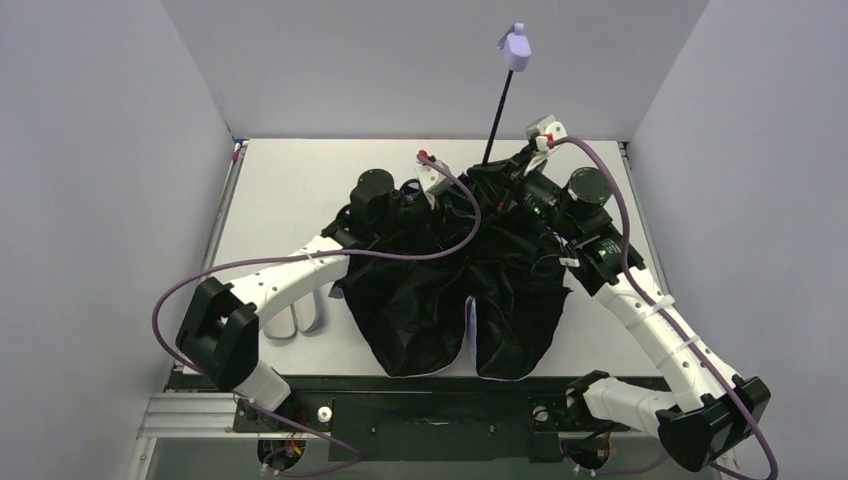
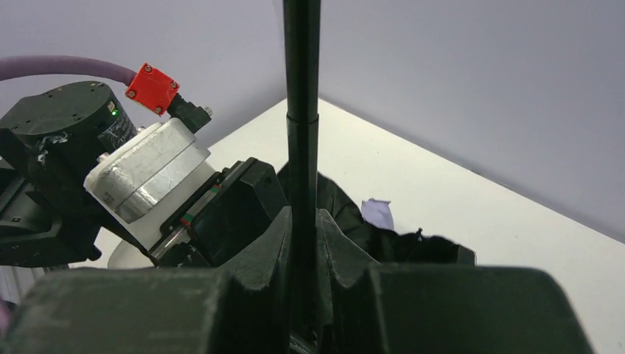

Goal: Open the umbrella

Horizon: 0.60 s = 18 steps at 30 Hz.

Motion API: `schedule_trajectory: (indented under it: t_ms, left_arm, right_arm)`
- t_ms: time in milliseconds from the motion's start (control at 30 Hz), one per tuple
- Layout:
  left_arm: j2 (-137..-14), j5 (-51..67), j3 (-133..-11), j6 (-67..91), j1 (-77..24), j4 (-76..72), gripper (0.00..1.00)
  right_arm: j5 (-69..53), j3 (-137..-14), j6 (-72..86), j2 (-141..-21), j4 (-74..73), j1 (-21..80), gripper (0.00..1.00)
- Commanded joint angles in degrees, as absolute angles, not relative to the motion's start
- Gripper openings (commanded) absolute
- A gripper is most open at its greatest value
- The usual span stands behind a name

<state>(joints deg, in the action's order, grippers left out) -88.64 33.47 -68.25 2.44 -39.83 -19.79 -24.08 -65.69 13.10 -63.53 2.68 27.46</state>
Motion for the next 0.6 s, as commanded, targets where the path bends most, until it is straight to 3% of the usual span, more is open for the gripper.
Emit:
schedule_trajectory:
  t_ms: [0, 133, 200, 333, 433, 567]
  left_arm:
    - [-91.79, 32.06, -62.04, -1.77, -39.95, -23.62, 0.41]
    - [-94.73, 30.06, -57.0, -6.51, -39.91, -23.89, 0.46]
    - [-96.05, 29.21, -55.44, -7.97, -39.83, -23.78, 0.55]
    - [-98.08, 28.82, -52.81, -10.31, -39.73, -23.58, 0.65]
    - [-99.68, 28.98, -52.76, -10.11, -38.45, -23.16, 0.66]
    - [-103.6, 30.62, -54.66, -9.36, -36.33, -21.72, 0.6]
  right_arm:
    - [-23.63, -64.83, 11.52, -63.07, 12.46, 27.81, 0.0]
    - [-24.07, -64.82, 10.27, -64.14, 14.82, 27.48, 0.0]
    - [-24.37, -64.87, 9.99, -64.62, 15.76, 26.98, 0.0]
    - [-25.47, -63.67, 10.39, -65.21, 18.02, 25.04, 0.0]
    - [-26.61, -62.56, 11.64, -65.8, 20.21, 23.2, 0.0]
    - [-27.78, -62.13, 12.95, -66.23, 22.16, 22.1, 0.0]
